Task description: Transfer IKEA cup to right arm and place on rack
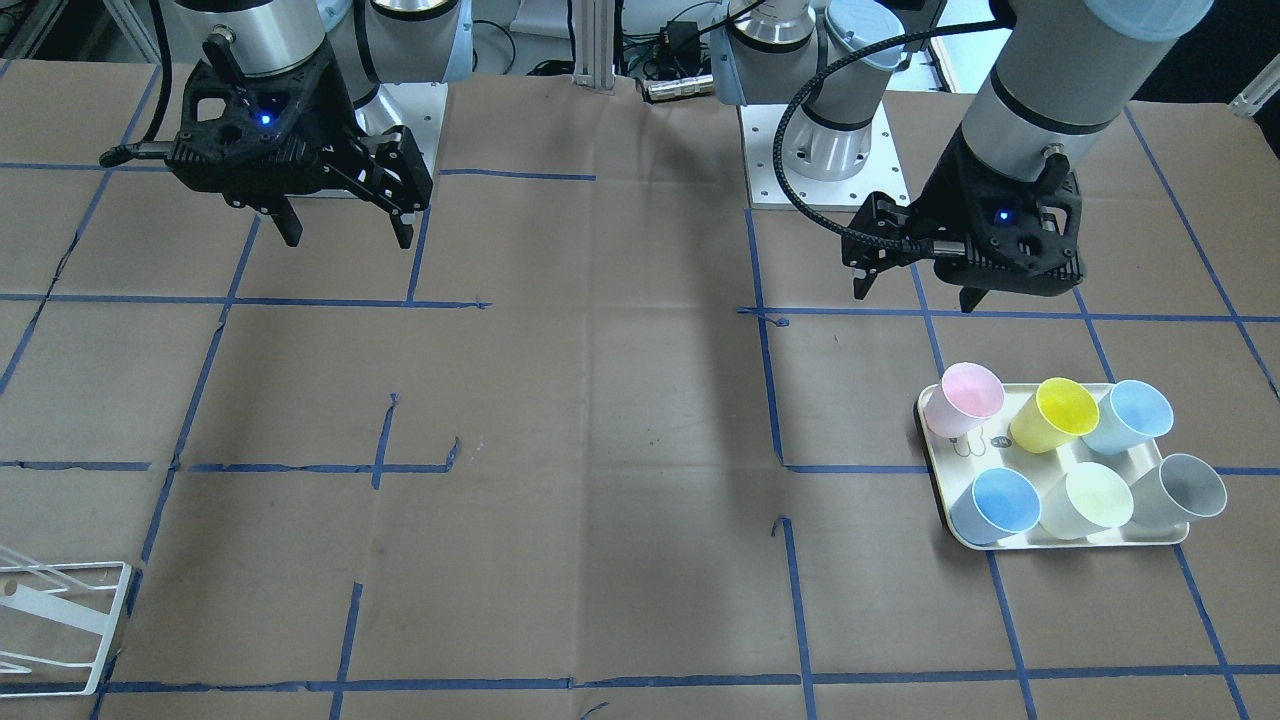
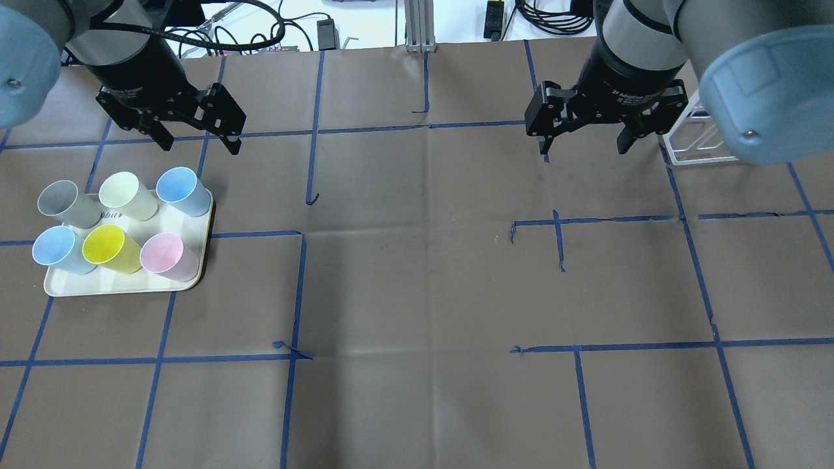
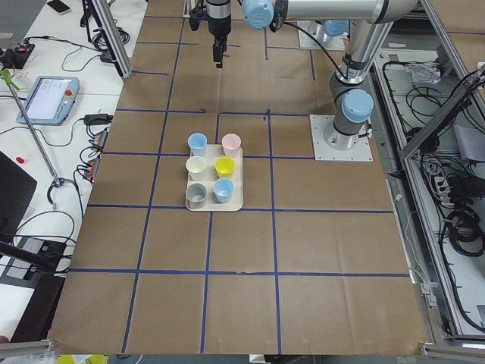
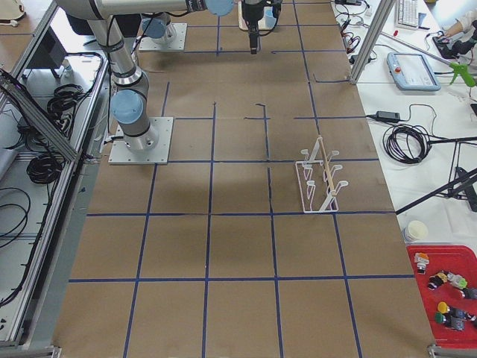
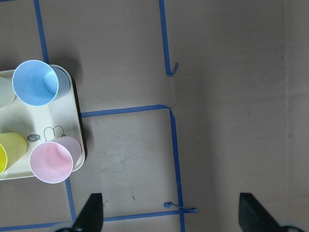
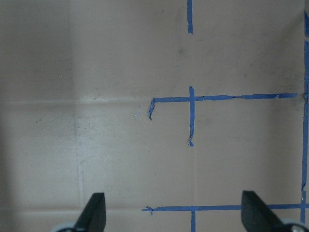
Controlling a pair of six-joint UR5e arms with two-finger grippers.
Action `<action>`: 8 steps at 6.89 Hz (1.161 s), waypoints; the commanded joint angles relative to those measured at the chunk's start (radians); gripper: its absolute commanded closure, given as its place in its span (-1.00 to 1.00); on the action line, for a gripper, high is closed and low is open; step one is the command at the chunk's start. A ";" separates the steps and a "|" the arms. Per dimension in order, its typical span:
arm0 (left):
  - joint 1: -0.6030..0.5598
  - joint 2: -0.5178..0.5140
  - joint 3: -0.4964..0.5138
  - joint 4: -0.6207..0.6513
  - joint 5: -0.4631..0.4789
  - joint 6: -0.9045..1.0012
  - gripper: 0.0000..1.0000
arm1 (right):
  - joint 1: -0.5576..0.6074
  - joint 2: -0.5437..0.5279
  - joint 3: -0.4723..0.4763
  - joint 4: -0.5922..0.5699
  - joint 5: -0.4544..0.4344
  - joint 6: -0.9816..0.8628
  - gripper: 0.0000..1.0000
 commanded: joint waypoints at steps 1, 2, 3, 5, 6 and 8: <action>0.113 0.001 -0.006 0.001 0.004 0.113 -1.00 | 0.000 0.000 0.002 0.000 0.000 -0.001 -1.00; 0.171 -0.005 -0.009 0.007 0.001 0.209 -1.00 | 0.000 -0.001 0.001 0.001 0.000 0.001 -1.00; 0.206 -0.026 -0.003 0.046 0.002 0.214 -1.00 | 0.000 -0.001 0.001 0.002 0.000 0.001 -1.00; 0.210 -0.081 0.028 0.100 0.001 0.207 -1.00 | 0.000 0.000 -0.001 0.000 0.000 -0.001 -1.00; 0.210 -0.110 0.034 0.113 -0.005 0.160 -1.00 | 0.000 0.000 -0.001 0.000 0.000 0.001 -1.00; 0.210 -0.167 0.033 0.169 -0.010 0.135 -1.00 | 0.000 0.000 -0.001 0.000 0.000 0.001 -1.00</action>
